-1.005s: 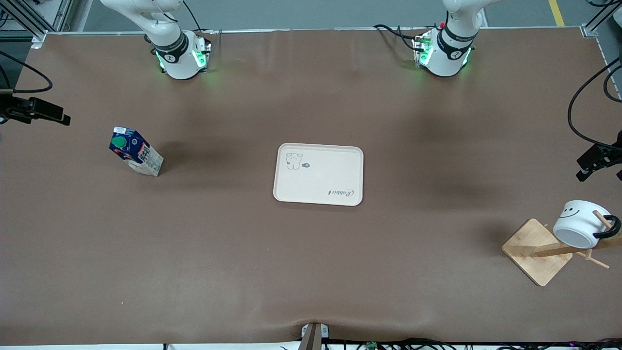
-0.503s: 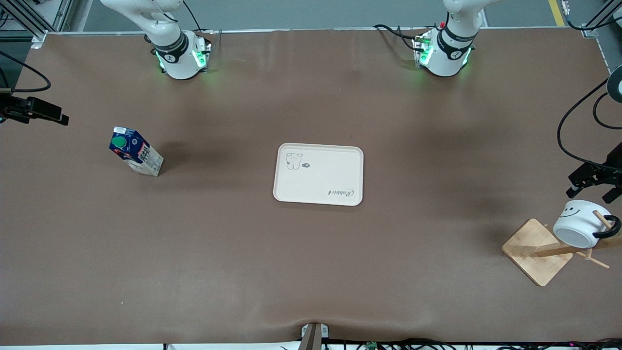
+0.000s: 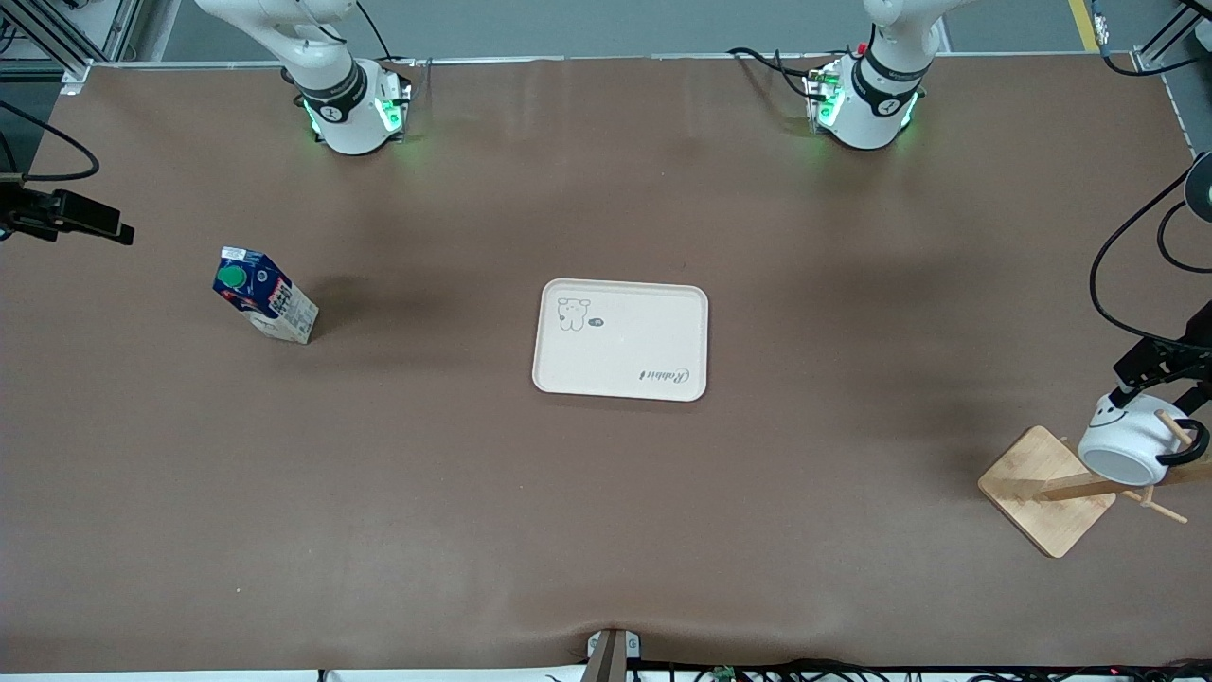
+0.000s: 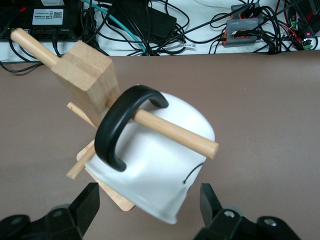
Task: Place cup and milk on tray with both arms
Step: 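Grasp the white mug rim with the left gripper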
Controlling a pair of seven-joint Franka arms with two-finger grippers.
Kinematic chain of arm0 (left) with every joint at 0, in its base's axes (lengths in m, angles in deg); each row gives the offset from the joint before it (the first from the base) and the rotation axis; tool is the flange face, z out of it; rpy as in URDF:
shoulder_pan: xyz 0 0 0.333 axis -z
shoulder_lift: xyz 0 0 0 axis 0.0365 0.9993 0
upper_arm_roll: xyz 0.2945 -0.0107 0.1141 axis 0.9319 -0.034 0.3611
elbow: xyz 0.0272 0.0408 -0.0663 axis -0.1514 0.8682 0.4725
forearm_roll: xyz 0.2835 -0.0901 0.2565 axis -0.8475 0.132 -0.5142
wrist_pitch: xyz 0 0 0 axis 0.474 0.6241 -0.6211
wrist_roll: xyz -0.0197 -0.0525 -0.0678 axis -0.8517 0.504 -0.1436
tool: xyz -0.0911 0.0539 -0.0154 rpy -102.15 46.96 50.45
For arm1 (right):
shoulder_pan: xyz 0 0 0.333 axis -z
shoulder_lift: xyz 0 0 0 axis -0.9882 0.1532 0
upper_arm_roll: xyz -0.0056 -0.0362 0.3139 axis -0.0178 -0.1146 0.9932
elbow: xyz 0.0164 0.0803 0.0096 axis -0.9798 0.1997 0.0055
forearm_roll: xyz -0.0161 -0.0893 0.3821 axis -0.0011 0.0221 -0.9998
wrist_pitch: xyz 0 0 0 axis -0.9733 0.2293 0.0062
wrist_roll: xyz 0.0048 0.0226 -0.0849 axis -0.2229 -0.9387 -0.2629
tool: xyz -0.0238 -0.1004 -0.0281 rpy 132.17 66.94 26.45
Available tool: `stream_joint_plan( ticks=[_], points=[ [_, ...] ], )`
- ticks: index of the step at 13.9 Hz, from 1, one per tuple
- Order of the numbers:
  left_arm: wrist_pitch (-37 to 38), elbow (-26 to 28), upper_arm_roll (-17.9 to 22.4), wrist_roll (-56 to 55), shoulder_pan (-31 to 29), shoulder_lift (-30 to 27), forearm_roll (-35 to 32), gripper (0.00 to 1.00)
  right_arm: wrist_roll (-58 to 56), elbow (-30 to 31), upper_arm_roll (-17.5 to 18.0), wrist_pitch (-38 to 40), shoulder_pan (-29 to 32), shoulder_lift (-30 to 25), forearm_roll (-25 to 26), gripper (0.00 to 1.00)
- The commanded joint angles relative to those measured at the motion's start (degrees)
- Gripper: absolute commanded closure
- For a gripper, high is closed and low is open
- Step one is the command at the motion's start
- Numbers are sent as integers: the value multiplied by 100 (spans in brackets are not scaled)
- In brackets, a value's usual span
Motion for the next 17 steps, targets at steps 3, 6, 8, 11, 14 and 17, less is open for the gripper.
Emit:
stream_joint_plan(
  ticks=[3, 6, 8, 11, 14, 17],
  points=[
    [-125, -179, -54, 146, 47, 189, 220, 32, 21, -100, 64, 54, 80, 55, 102, 0],
    [-125, -197, -63, 138, 100, 198, 229, 51, 21, -100, 64, 54, 80, 63, 102, 0],
    [-125, -197, -124, 94, 126, 198, 229, 61, 21, -108, 72, 62, 80, 64, 102, 0],
    [-125, -197, -282, 41, 127, 189, 229, 73, 21, -100, 64, 71, 80, 64, 102, 0],
    [-116, -206, -318, 93, 126, 181, 229, 99, 21, -100, 64, 80, 89, 72, 102, 0],
    [-107, -214, -405, 102, 127, 146, 220, 100, 30, -100, 64, 80, 89, 72, 94, 0]
  ],
)
